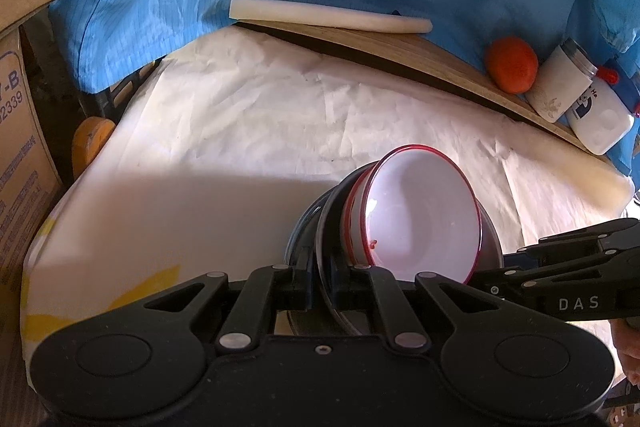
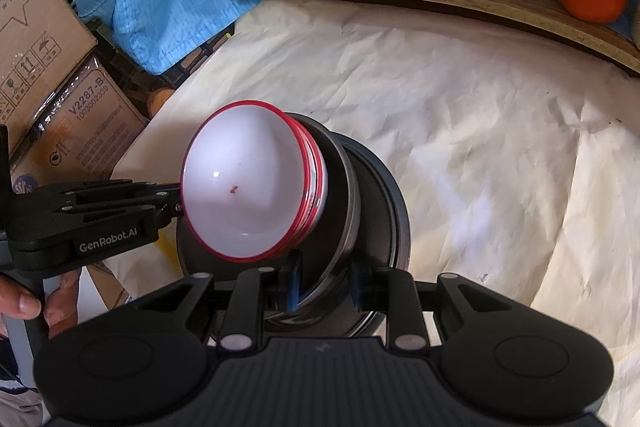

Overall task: Organize plates and bowls
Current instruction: 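Lower the nested bowls into the steel bowl with both grippers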

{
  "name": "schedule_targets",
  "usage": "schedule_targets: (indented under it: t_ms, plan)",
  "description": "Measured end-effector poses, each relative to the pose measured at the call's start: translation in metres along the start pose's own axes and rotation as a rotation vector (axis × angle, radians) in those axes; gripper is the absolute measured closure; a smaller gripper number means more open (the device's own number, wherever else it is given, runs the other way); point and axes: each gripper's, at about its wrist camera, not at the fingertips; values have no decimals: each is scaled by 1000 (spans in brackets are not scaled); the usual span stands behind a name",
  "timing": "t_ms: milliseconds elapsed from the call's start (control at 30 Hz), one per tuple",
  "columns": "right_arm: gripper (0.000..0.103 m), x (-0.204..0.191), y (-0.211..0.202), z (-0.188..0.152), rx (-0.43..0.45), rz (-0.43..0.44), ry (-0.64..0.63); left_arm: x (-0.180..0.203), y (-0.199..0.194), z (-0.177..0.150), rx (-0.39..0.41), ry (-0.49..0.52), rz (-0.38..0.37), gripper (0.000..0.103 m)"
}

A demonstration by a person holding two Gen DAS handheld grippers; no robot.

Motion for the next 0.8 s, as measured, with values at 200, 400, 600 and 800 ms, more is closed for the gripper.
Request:
schedule_targets:
  t_ms: [200,400,600,800]
  plan:
    - [75,0,-1,0,1,1,-5,-1,0,0,0,-3,-6,96]
    - [75,1,-1,-1,7,8,-7,-1,0,-1,1,-3,-6,96]
    - [73,-2,-2,-3,18,-7,-23,-1,0,-1,3,-10,-10,96]
    - [72,-5,-5,-4,27,-42,-43,-2,-2,-1,10,-15,-10,92]
Point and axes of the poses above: each gripper's, at about its wrist camera, not at the fingertips, and y roughly the way its jaws point, x to its right, z to its top, and after that the axes turned 14 degrees about -x, right-handed
